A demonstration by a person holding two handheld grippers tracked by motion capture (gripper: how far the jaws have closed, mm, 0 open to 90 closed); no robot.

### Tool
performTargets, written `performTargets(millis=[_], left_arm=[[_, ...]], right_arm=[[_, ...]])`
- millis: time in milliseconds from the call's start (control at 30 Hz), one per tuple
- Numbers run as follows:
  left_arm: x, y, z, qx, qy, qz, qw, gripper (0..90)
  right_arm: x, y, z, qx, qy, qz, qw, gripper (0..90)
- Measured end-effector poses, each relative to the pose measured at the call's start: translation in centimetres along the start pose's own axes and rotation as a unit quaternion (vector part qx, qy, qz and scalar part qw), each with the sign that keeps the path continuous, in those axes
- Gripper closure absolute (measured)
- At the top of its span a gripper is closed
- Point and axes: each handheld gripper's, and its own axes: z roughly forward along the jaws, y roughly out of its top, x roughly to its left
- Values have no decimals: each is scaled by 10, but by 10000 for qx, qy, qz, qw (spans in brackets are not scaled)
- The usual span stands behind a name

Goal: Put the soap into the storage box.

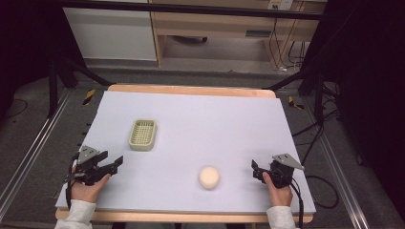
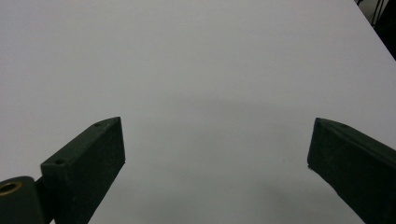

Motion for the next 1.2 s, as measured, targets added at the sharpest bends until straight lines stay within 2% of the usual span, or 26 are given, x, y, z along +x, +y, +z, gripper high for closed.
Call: performTargets(millis=[500,733,867,1033,1200], left_arm=[[-6,4,-4,-81,-103,70,9999,319],[-9,5,-2,-33,-148,109,9998,314],[-12,6,-3,-42,-142,183,9997,310],[-19,10,-2,-10,-276,234,9993,297],[-25,11,1,19,-316,257,9992,288]], right_arm=[[0,1,-1,7,20,42,10000,47],[0,1,-3,-29,64,22,10000,47],[0,3,-4,-51,92,3,9999,46],[1,4,-4,-20,136,-71,9999,46],[1,5,-5,-41,143,-97,9998,46]])
